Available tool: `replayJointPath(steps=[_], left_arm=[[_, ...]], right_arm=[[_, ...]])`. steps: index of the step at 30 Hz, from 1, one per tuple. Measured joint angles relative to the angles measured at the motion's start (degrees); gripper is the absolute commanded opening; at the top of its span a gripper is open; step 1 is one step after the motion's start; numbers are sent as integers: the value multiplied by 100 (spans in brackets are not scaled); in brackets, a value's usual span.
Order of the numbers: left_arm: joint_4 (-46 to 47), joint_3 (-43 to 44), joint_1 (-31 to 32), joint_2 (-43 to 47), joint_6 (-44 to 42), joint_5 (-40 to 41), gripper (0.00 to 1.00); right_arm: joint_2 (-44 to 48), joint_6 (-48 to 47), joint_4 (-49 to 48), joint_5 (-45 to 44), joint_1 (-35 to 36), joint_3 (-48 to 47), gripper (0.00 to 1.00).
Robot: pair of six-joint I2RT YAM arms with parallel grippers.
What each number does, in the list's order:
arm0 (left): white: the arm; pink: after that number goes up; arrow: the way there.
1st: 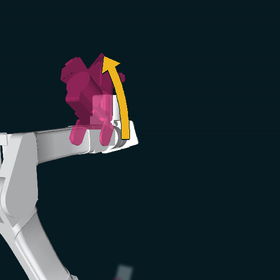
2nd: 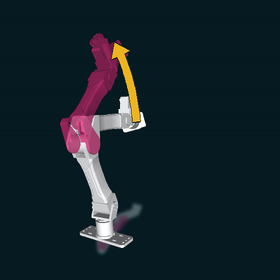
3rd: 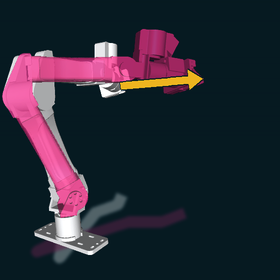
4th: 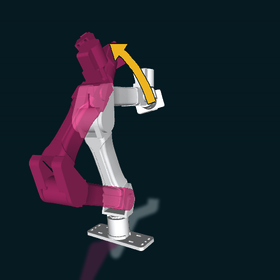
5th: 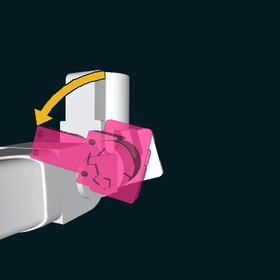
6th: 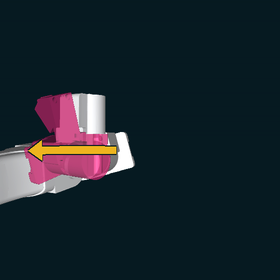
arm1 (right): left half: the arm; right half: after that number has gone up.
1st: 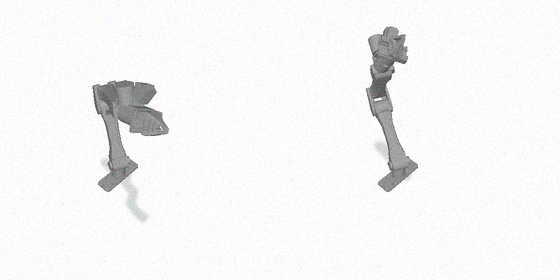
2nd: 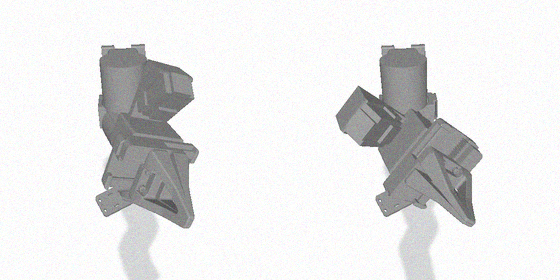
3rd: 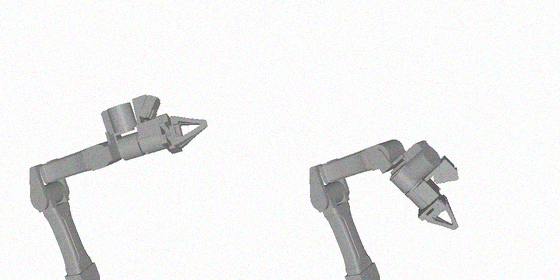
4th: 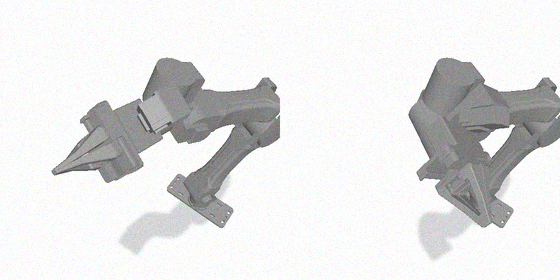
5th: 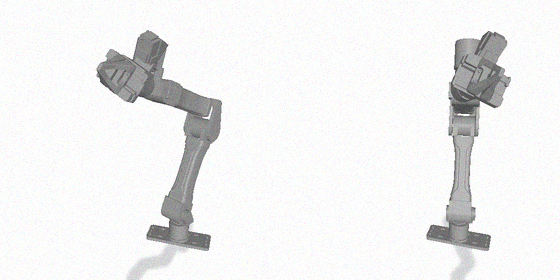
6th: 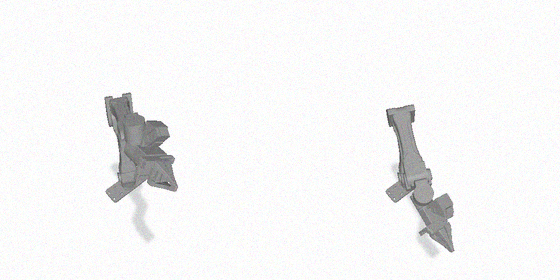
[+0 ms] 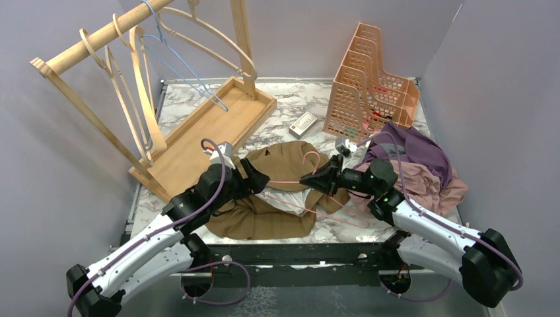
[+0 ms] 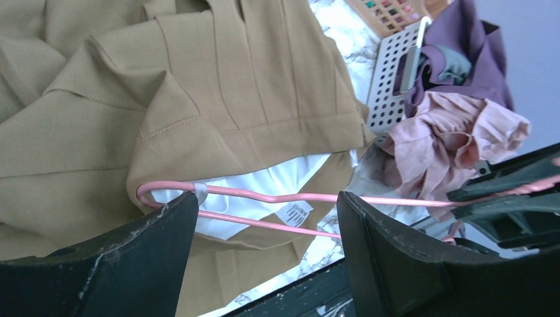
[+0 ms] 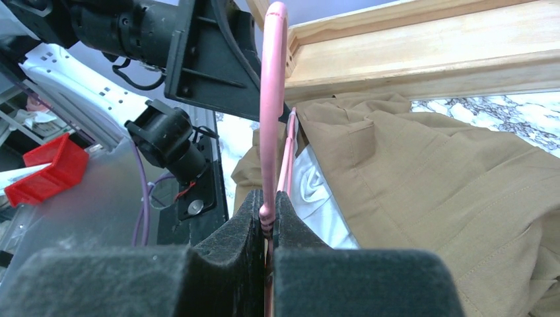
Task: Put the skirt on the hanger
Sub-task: Hang the skirt on the hanger.
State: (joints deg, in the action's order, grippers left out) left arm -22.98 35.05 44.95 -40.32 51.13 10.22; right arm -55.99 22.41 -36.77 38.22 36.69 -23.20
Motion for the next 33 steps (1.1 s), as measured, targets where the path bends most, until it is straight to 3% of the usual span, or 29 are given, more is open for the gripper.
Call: replayJointPath(steps=[7,21,27,33], left_arm=[[229,-245,0,376,-2,83,81],[584,-472,0,50,17,26,82],[1652,-844,0,57,-98,-568,81],[2079,-883,0,173,-385,-1172,82]], right_arm=[[2,0,2,0,0,-4,1],[0,2,2,2,0,-13,1],[-15,2,-2,0,0,-39,1],[-70,2,-48,-24,0,-120,1]])
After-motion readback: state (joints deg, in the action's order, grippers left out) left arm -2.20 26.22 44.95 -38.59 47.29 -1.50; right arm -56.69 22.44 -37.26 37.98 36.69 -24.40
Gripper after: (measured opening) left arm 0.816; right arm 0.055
